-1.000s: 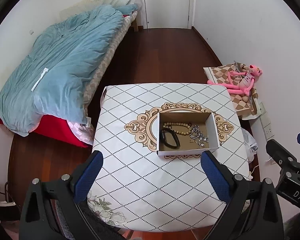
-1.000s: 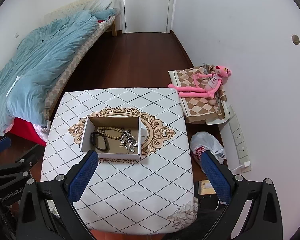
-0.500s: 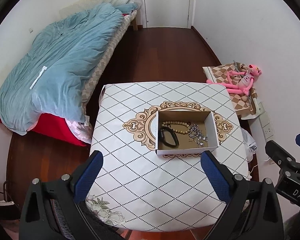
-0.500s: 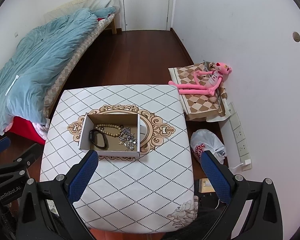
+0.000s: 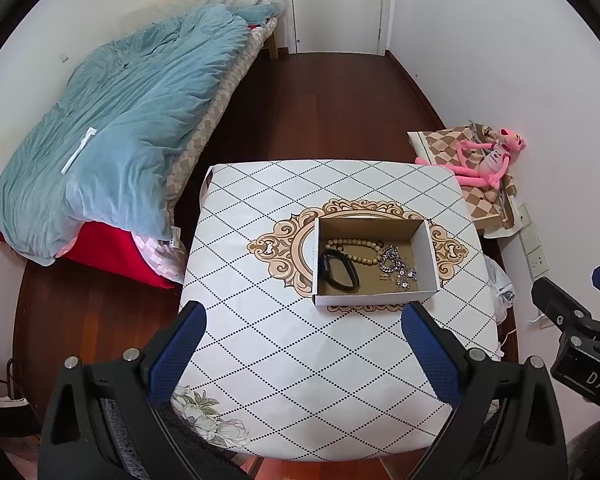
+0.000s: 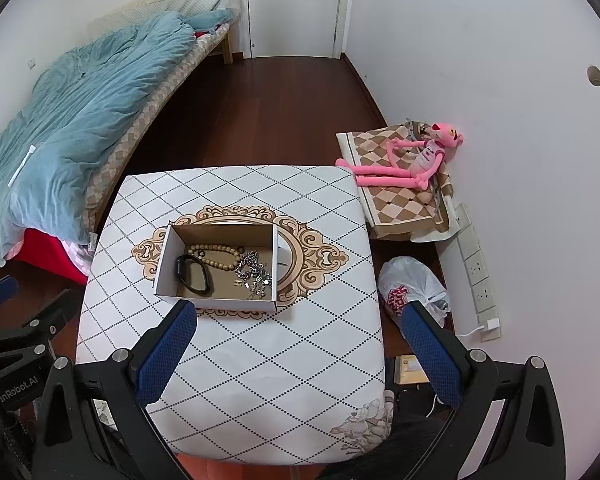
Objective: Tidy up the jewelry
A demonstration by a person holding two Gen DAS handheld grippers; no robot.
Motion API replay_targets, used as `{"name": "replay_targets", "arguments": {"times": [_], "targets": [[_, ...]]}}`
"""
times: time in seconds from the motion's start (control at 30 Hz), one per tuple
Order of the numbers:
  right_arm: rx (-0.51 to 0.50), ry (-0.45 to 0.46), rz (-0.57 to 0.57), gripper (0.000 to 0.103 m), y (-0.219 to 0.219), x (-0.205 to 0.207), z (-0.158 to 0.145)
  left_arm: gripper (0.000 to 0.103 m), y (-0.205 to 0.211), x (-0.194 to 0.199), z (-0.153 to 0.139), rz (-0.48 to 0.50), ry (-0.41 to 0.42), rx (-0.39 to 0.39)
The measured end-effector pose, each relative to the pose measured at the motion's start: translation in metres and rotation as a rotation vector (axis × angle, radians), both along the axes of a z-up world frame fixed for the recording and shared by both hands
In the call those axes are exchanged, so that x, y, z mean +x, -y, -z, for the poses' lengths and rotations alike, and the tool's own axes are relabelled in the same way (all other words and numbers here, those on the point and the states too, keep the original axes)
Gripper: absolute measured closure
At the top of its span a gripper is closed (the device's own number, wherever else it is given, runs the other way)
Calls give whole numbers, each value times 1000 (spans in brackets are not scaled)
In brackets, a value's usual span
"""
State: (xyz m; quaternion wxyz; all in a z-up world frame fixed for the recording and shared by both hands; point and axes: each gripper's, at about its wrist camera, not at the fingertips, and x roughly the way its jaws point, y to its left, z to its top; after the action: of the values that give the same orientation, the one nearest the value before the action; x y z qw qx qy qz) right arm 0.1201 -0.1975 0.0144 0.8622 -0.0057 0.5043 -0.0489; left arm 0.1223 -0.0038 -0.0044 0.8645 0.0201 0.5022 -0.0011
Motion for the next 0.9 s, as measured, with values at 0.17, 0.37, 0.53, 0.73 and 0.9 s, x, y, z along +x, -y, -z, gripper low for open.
{"name": "replay_targets", "arguments": {"times": [0.17, 0.37, 0.53, 0.73, 0.9], "targets": [[7, -9, 2, 0, 1, 0, 2, 3, -2, 0, 0, -5, -1, 3], [9, -13, 1, 0, 0, 0, 4, 3, -2, 2, -2, -9, -1, 6], [15, -13, 3, 0, 0, 2, 4, 3, -2, 2, -3, -7, 2, 6], [15, -15, 1, 0, 0, 2, 4, 3, -2, 3, -4, -7, 4, 8], [18, -16, 1, 0, 1, 3, 4, 3, -1, 4, -5, -8, 5, 10]]}}
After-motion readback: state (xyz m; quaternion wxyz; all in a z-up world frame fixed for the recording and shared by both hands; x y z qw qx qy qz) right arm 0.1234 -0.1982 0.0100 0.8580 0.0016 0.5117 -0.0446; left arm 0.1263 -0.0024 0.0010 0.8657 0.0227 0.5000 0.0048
